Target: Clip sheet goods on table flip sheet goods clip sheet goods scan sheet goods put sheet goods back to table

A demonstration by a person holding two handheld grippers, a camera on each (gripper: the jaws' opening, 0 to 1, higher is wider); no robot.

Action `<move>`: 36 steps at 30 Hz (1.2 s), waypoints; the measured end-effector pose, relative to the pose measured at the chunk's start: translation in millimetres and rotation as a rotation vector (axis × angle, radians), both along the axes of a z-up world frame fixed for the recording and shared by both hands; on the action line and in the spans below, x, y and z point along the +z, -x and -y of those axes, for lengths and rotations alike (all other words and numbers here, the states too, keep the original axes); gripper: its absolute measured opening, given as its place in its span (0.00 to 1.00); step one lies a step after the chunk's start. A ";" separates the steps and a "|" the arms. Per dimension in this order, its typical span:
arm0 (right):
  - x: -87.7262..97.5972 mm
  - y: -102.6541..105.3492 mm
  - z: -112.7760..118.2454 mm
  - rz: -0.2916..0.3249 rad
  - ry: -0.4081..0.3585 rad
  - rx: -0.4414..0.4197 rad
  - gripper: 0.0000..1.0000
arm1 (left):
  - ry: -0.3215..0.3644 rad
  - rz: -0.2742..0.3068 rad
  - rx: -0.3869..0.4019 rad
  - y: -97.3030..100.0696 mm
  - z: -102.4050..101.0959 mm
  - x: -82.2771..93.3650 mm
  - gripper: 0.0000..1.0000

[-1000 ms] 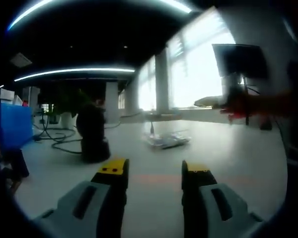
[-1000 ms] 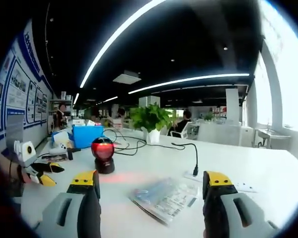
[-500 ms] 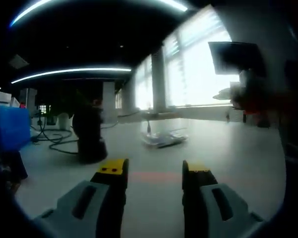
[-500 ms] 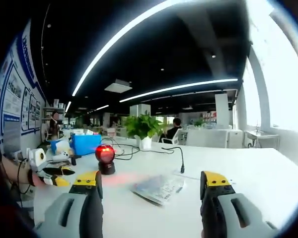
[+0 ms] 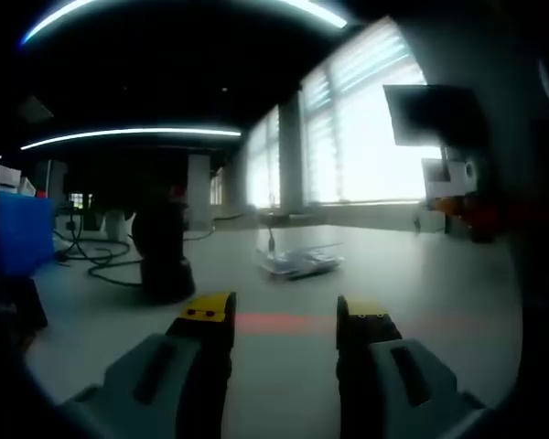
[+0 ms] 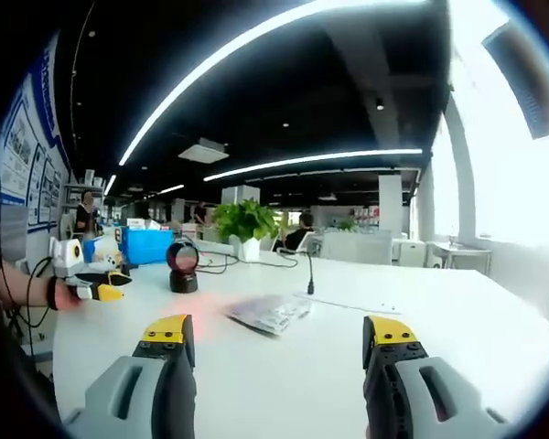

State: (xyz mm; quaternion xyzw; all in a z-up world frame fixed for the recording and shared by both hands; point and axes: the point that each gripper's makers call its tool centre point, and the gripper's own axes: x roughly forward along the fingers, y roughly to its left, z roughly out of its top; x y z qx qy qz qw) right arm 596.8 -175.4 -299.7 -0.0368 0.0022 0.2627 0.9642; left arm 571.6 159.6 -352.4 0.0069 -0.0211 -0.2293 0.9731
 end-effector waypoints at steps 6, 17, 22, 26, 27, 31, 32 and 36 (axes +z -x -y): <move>-11.0 13.2 3.6 0.023 -0.006 -0.014 0.68 | 0.000 0.012 0.008 -0.2 -2.9 0.6 0.37; -13.5 16.7 7.9 0.023 -0.039 -0.025 0.67 | -0.032 0.011 -0.009 1.2 2.3 -2.9 0.37; -21.7 18.9 22.8 0.029 -0.049 -0.038 0.66 | -0.010 0.010 -0.005 1.6 0.8 -1.3 0.37; -45.1 14.6 41.6 -0.026 -0.094 -0.085 0.61 | -0.025 0.001 -0.028 3.3 6.5 -3.9 0.37; -49.8 13.8 43.0 -0.043 -0.105 -0.077 0.61 | -0.027 0.004 -0.033 4.6 8.2 -3.2 0.37; -58.4 5.3 54.9 -0.033 -0.058 -0.102 0.62 | -0.023 0.012 -0.030 6.8 9.2 -0.3 0.38; -59.7 3.7 58.8 -0.029 -0.055 -0.119 0.62 | -0.018 0.017 -0.025 7.2 8.4 1.3 0.38; -56.3 6.1 56.8 0.001 -0.052 -0.110 0.63 | 0.004 0.015 -0.025 8.0 7.3 3.4 0.38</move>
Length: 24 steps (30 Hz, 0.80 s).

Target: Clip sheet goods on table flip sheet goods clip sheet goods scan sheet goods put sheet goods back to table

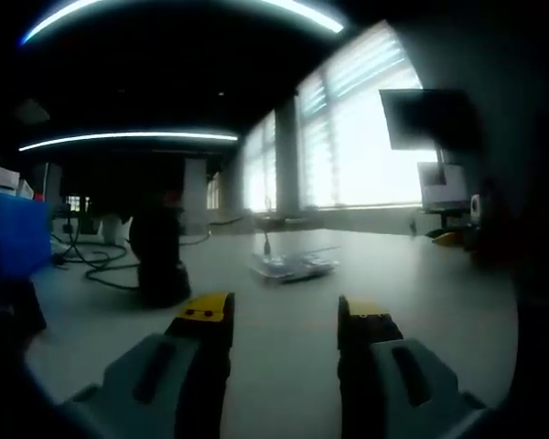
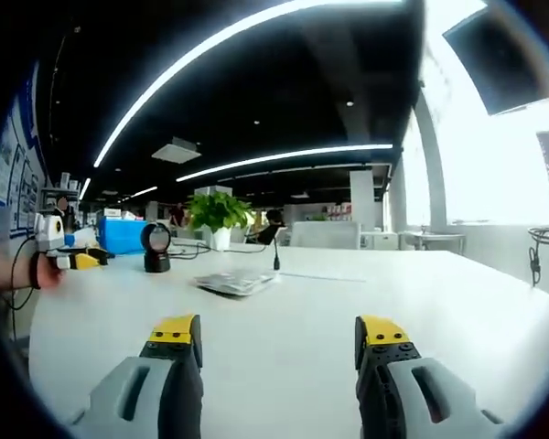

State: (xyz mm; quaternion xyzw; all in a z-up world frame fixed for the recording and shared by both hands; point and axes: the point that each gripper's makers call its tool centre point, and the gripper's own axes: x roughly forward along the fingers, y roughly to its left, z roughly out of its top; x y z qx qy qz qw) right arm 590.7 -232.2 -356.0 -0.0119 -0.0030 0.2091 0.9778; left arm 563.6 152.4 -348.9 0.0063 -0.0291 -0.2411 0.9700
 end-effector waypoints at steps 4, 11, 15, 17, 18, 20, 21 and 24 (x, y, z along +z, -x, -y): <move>2.2 8.3 -1.9 0.061 0.047 -0.002 0.64 | -0.019 0.001 -0.019 2.1 5.0 -1.8 0.38; -0.6 13.4 -10.9 0.082 0.129 -0.021 0.61 | -0.009 0.017 -0.009 1.6 0.5 1.1 0.38; 2.2 15.2 -13.4 0.099 0.132 -0.010 0.61 | -0.019 0.020 0.005 0.7 -2.6 0.1 0.38; 5.7 15.0 -10.3 0.105 0.110 -0.020 0.61 | -0.010 0.028 0.007 0.4 -4.8 1.8 0.38; 7.0 14.4 -7.7 0.104 0.101 -0.031 0.61 | -0.006 0.029 0.008 0.0 -5.6 2.1 0.38; 10.3 15.7 -4.5 0.108 0.069 -0.038 0.61 | -0.003 0.030 0.009 -0.6 -6.4 2.3 0.38; 12.0 16.2 -3.2 0.111 0.053 -0.042 0.61 | -0.003 0.030 0.009 -0.7 -6.4 2.0 0.37; 12.6 15.9 -1.5 0.113 0.050 -0.052 0.61 | -0.015 0.025 -0.007 -0.3 -2.9 -0.2 0.37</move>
